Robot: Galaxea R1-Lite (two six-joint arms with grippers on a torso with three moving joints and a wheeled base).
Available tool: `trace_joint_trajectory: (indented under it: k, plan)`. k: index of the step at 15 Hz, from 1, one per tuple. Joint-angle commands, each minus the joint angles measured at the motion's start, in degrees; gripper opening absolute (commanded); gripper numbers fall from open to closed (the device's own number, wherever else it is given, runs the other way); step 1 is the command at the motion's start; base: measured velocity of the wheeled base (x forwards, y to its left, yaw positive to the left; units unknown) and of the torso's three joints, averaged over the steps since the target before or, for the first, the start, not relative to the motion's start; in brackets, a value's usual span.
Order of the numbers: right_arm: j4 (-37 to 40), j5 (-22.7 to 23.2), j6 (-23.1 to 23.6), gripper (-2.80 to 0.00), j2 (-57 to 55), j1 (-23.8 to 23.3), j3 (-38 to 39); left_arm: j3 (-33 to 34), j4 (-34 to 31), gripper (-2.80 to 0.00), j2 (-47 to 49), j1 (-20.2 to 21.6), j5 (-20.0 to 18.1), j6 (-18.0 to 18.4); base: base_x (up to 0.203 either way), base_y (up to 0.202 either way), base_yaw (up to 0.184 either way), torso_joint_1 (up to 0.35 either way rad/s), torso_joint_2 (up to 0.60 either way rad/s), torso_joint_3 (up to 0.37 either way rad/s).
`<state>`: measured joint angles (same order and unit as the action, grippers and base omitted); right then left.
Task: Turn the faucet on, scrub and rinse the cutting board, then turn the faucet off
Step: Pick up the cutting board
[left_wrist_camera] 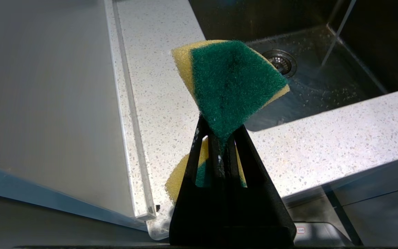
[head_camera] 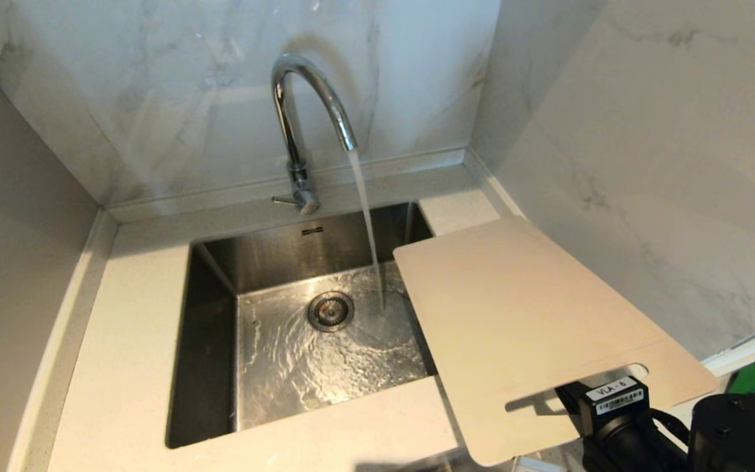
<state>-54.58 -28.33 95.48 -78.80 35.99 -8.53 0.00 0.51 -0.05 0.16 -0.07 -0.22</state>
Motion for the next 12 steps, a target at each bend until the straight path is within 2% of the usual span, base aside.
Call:
trace_joint_trajectory:
  k: [1, 12]
  plan:
    - [-0.4, -0.1, 3.2, -2.80, 2.0, 0.0, -1.4, 0.0, 0.0, -2.80, -0.1, 0.0, 0.0, 0.0, 0.000, 0.000, 0.000, 0.000, 0.00, 0.000]
    - [-0.3, 1.6, 4.0, -2.80, 2.9, 0.1, -0.9, 0.0, 0.0, -2.80, -0.1, 0.0, 0.0, 0.0, 0.000, 0.000, 0.000, 0.000, 0.00, 0.000]
